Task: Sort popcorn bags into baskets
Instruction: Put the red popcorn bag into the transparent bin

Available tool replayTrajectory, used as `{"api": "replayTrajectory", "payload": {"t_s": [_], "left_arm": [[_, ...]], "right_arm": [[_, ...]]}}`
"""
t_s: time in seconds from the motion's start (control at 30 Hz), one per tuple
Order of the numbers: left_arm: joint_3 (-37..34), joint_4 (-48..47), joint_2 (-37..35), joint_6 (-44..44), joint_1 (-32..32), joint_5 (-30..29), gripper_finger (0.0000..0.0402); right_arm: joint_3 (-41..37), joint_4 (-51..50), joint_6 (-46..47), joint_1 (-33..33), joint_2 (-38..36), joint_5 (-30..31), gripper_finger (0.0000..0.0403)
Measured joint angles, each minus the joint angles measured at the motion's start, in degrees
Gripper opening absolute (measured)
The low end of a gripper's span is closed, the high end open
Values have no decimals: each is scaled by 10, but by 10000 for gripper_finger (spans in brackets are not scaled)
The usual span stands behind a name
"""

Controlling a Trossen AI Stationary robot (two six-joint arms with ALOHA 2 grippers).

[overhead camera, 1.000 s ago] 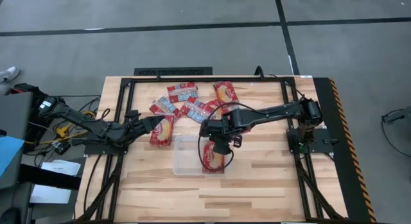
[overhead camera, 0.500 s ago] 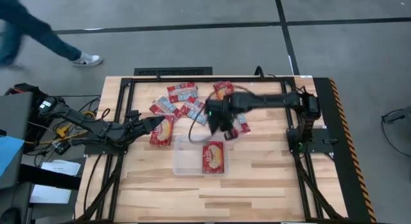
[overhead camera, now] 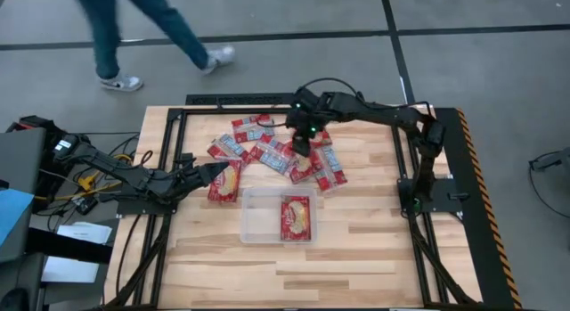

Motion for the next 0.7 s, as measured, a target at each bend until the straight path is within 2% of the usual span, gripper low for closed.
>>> {"api": "replayTrajectory", "payload": {"t_s": [0.13, 0.2, 0.3, 0.43, 0.57, 0.63, 0.7], "left_arm": [[0, 0, 0, 0, 0, 0, 221], [0, 0, 0, 0, 0, 0, 221], [0, 1, 0, -1, 0, 0, 221], [0, 4, 0, -7, 0, 11, 221], [0, 7, 0, 29, 10, 19, 221], [6, 1, 0, 36, 36, 48, 219], [23, -26, 1, 43, 78, 104, 213]], "right_arm": [[2, 95, -29, 20, 17, 93, 291], [-1, 102, -33, 24, 36, 115, 292], [10, 86, -5, 19, 69, 118, 292], [19, 12, 40, 6, 96, 107, 292], [22, -18, 31, 6, 76, 90, 291], [22, -49, 17, 6, 56, 90, 291], [21, -74, 10, 3, 37, 92, 291]]}}
